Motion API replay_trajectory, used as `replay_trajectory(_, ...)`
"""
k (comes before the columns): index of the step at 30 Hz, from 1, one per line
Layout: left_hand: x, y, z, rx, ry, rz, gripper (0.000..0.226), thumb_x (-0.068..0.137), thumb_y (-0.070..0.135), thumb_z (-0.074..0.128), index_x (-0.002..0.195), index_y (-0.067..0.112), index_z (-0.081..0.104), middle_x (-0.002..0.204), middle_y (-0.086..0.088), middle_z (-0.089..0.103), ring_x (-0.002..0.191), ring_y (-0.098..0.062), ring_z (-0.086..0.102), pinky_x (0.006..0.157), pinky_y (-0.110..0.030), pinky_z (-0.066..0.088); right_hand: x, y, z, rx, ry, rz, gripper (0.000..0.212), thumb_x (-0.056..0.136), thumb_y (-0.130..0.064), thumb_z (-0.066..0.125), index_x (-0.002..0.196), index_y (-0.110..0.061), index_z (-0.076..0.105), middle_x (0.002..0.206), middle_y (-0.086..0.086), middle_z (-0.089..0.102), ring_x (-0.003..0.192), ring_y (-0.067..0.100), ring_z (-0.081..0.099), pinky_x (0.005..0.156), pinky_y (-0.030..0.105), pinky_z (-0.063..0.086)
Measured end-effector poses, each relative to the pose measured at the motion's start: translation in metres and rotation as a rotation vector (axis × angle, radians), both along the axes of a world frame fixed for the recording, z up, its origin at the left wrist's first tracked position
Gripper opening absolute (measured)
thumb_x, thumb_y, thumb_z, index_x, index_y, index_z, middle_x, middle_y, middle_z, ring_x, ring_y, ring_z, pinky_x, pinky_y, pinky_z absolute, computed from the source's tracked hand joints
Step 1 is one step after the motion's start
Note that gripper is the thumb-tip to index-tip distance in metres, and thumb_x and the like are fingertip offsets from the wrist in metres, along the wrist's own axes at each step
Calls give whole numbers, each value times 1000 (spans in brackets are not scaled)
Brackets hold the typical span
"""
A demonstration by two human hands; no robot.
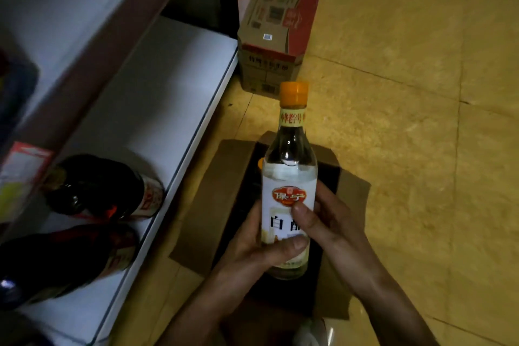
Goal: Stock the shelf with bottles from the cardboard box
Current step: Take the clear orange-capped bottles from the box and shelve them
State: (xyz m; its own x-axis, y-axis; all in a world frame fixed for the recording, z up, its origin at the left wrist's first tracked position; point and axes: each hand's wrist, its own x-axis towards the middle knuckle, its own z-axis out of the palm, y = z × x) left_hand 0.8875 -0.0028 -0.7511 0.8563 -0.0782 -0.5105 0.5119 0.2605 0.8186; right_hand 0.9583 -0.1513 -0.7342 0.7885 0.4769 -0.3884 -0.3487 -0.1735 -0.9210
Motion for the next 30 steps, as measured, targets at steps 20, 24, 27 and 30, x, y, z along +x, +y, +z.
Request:
replay_trajectory(20, -56, 3, 375, -5, 47, -12, 59, 91, 6, 74, 139, 36, 54, 132, -4, 70, 125, -24, 65, 106, -43, 53, -41, -10, 371, 38, 124, 43, 50, 88, -38, 64, 137, -34, 58, 129, -9, 71, 122, 10, 66, 104, 40, 51)
replay_trajectory(24, -58, -4, 440, 27, 12, 24, 58, 85, 19, 76, 136, 40, 56, 130, 0, 71, 123, -20, 66, 103, -39, 53, -42, -15, 434, 84, 125, 51, 65, 73, -61, 80, 130, -34, 64, 129, -3, 72, 123, 18, 66, 103, 43, 51)
replay_trajectory(27, -65, -10, 485, 55, -13, 64, 61, 85, 24, 77, 140, 37, 54, 131, 1, 71, 123, -20, 66, 103, -39, 54, -42, -20, 479, 117, 100, 85, 80, 61, -70, 84, 130, -35, 65, 130, -1, 71, 123, 19, 66, 105, 48, 52)
replay_trajectory(30, -72, -17, 515, 69, -18, 110, 66, 83, 29, 79, 142, 38, 51, 131, 5, 71, 122, -17, 67, 106, -41, 51, -43, -21, 509, 132, 55, 151, 71, 68, -64, 82, 130, -35, 64, 127, -1, 72, 120, 17, 68, 97, 36, 58)
